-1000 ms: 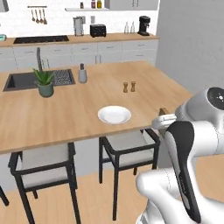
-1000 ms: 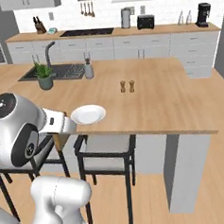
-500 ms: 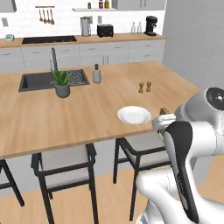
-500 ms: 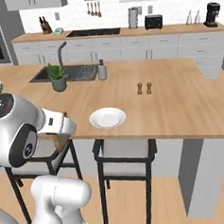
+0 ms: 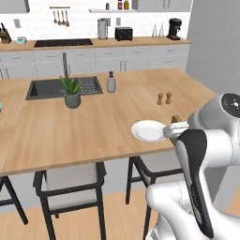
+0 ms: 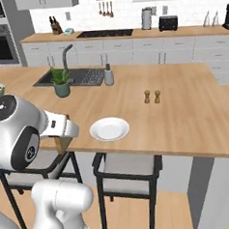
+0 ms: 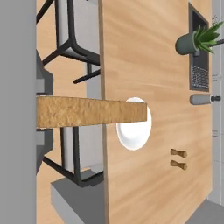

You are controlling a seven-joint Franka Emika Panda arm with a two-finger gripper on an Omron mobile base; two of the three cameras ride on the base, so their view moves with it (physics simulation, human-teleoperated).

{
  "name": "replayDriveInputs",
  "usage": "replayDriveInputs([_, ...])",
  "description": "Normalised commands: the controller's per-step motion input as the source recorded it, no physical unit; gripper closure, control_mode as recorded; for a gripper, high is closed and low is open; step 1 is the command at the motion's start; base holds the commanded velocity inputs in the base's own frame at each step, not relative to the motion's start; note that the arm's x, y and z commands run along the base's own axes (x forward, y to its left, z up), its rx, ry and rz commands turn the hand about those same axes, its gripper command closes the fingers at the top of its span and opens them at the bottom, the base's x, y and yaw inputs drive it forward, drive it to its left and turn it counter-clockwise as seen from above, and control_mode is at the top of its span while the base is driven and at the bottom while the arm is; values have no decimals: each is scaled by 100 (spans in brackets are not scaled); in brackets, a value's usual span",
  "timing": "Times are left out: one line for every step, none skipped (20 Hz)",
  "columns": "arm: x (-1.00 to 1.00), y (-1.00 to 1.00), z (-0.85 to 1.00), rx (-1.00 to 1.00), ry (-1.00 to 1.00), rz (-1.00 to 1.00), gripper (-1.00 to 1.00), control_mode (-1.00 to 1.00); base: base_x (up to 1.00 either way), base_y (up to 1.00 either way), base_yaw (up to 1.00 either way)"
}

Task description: Start the toaster. Once the lever pops up, take the bread to the plate on the dining counter.

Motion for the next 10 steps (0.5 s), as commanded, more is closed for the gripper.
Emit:
replayDriveInputs([0,0,0,0,0,0,100,100,20,-43,11])
replayDriveInputs([0,0,0,0,0,0,100,100,24,-46,9])
replayDriveInputs([0,0,0,0,0,0,100,100,34,-46,5])
replayDriveInputs([0,0,0,0,0,0,100,100,36,-46,3])
replayDriveInputs([0,0,0,0,0,0,100,100,34,-42,1])
replayDriveInputs([0,0,0,0,0,0,100,100,36,-33,0])
replayDriveInputs([0,0,0,0,0,0,100,100,43,-26,0])
replayDriveInputs([0,0,0,0,0,0,100,100,46,-19,0])
replayDriveInputs([0,0,0,0,0,0,100,100,46,-13,0])
replayDriveInputs([0,0,0,0,0,0,100,100,48,-3,0])
